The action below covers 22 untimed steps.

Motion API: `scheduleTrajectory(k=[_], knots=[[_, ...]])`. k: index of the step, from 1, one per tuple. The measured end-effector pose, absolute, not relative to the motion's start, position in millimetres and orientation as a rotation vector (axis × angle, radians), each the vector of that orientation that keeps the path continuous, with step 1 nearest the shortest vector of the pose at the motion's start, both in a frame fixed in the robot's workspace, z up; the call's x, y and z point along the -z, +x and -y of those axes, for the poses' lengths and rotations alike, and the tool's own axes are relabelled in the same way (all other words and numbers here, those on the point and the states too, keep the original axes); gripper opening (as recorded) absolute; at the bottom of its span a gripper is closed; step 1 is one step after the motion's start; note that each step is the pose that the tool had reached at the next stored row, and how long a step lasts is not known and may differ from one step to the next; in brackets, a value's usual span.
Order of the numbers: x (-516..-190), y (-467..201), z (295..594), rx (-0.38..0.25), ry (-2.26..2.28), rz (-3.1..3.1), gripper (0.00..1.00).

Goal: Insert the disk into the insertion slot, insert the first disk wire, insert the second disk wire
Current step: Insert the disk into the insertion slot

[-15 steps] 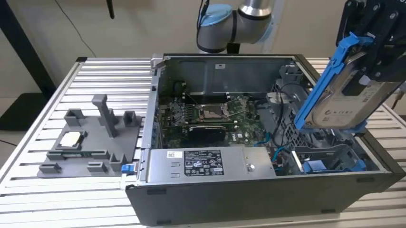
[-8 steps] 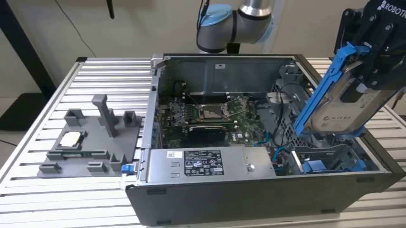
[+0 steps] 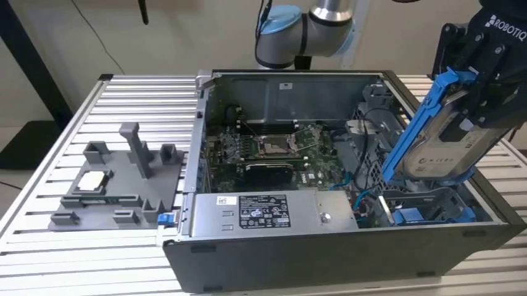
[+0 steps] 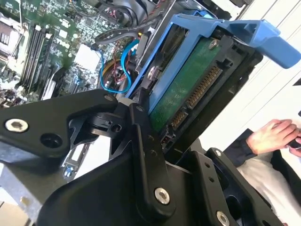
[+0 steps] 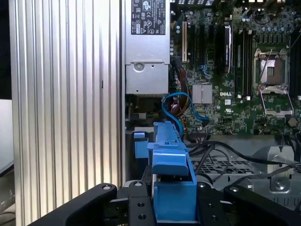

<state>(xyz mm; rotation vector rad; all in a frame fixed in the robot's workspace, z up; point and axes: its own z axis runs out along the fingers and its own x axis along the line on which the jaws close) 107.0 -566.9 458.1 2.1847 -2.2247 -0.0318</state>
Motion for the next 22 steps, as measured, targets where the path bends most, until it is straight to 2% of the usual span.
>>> scheduleTrajectory(k=[22], knots=[[-454.5,107.1,570.3,0.033,2.185,2.225,0.33]])
